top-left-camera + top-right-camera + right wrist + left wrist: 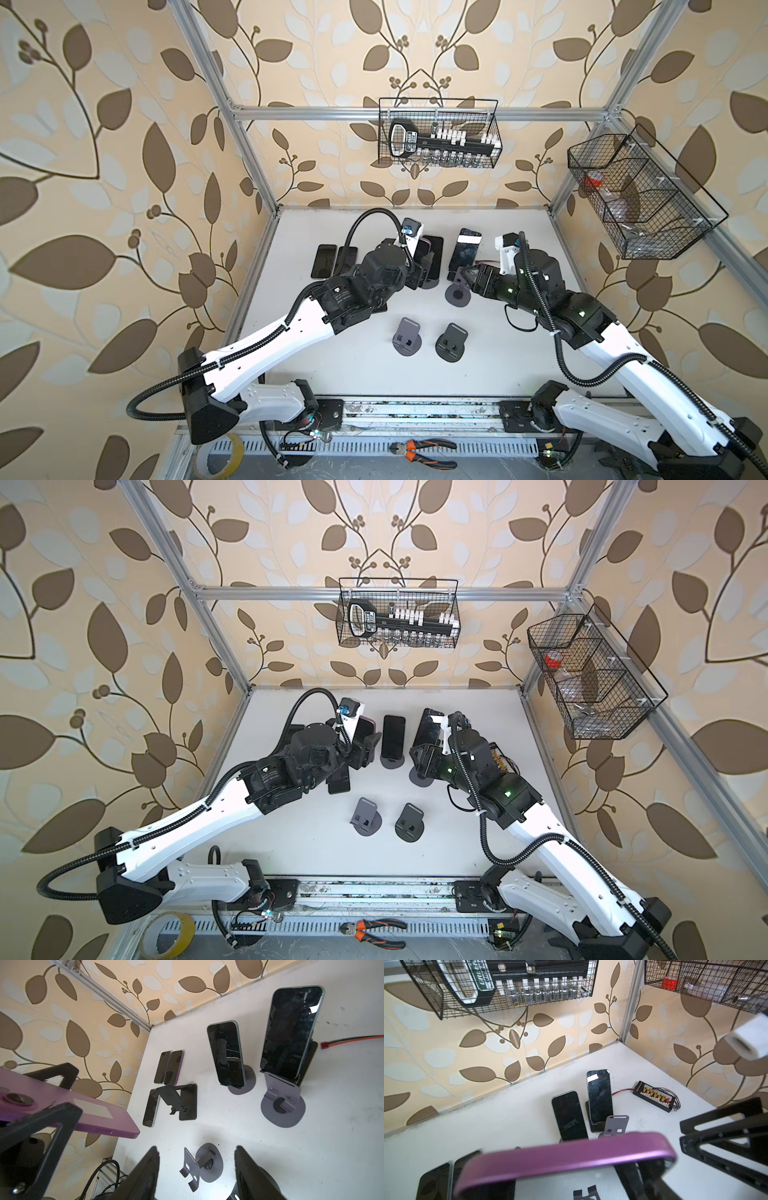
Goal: Remove the phone from the phone stand
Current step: Remove the phone from the phone stand, then place the phone at the middle-left of the table.
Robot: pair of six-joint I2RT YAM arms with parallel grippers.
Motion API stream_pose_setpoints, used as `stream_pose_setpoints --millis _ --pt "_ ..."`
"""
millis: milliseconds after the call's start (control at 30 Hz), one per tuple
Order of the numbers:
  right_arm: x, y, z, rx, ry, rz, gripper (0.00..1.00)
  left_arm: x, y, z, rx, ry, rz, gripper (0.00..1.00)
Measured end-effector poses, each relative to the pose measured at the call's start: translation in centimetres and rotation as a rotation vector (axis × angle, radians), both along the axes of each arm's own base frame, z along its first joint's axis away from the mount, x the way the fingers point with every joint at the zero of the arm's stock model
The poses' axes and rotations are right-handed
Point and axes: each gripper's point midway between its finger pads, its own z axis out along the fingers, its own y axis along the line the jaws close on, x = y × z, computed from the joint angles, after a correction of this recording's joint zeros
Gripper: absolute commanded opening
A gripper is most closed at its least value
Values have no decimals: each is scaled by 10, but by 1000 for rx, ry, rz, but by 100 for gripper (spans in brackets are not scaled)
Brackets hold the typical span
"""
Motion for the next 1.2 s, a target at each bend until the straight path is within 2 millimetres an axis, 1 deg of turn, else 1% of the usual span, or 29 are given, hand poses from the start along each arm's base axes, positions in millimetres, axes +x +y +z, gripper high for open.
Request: stream_pose_setpoints --millis 200,433,567,600,633,733,900,1033,1200 --pt "-3 29 7 -3 -28 65 59 -13 29 -7 57 22 42 55" --pt "-16 73 14 -33 -86 177 59 -29 68 -11 105 32 106 55" --pt "-24 99 18 -56 -123 239 59 -37 87 -18 135 58 146 53" --pt "-26 106 18 -58 -132 256 59 -39 92 -20 143 68 160 54" --pt "-28 112 17 -62 -136 271 59 -40 97 -22 151 77 177 56" --pt "-31 126 12 -72 -137 301 59 -44 112 -32 175 118 231 56" --pt "-37 143 2 -89 -129 335 59 -50 133 -46 189 169 297 55" --pt "-42 150 7 -67 -143 351 59 -55 149 -52 198 202 339 54" --pt "-50 157 9 -48 -142 368 58 -58 168 -57 200 234 382 54"
